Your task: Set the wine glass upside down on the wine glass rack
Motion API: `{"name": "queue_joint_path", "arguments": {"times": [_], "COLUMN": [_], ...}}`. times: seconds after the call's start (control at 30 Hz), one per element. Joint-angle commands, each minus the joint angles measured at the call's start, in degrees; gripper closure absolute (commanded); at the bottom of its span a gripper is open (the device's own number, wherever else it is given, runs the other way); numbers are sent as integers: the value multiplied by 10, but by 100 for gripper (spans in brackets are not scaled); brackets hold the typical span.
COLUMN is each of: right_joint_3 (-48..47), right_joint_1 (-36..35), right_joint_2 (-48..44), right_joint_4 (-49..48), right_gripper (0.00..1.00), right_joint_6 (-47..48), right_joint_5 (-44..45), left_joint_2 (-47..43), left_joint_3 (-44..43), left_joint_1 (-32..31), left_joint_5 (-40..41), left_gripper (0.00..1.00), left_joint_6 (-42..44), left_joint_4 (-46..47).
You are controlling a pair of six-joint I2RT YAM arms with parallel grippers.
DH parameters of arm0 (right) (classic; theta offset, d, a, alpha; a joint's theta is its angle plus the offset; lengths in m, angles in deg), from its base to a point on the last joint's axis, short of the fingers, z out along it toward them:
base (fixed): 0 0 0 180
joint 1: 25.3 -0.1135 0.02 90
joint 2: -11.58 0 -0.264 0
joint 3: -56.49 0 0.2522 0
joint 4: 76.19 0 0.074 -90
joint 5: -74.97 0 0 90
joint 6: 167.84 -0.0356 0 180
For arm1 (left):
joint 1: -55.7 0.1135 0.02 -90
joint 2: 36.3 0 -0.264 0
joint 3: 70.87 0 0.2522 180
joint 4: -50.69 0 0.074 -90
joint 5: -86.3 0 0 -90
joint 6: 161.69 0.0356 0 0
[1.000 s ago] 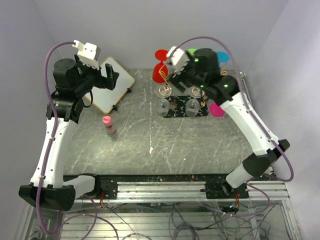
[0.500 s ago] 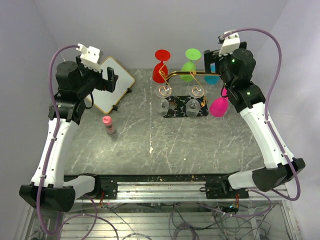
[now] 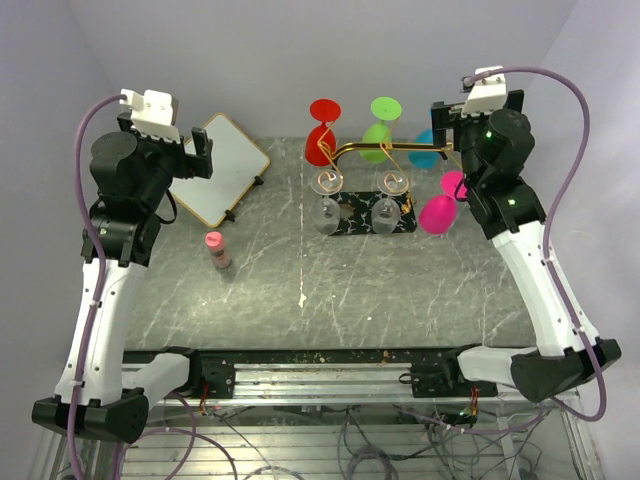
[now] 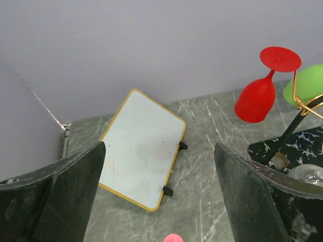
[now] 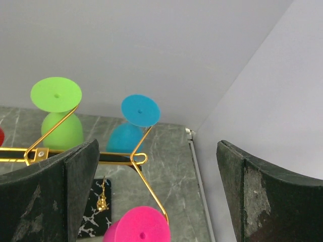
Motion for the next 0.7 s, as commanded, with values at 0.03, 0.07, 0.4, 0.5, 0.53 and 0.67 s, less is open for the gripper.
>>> {"name": "queue_joint_path", "arguments": {"times": [0.03, 0.07, 0.4, 0.5, 0.53, 0.67], "right_joint_3": [19, 32, 109, 108, 106, 85], "right_joint_1": [3, 4, 42, 63, 70, 87], "right_joint_2": [-52, -64, -145, -151, -150, -145], "right_joint_4": [58, 67, 69, 76, 79, 98], "right_gripper": [0, 0, 0, 0, 0, 0], "right_joint_6": [13, 20, -22, -43, -47, -58], "right_joint_5": [-64, -72, -100, -121, -126, -128], "left_joint_2": [-24, -27, -93, -105, -109, -116], "left_joint_3": [17, 19, 97, 105, 109, 113], "left_joint_1": [12, 14, 26, 27, 27, 28], "left_joint_5": [-12, -37, -75, -74, -71, -65], "left_gripper": [1, 0, 1, 1, 1, 1], "left_joint_6": [-7, 1, 22, 29, 30, 29], "left_joint_4": [11, -2, -21, -25, -25, -34]}}
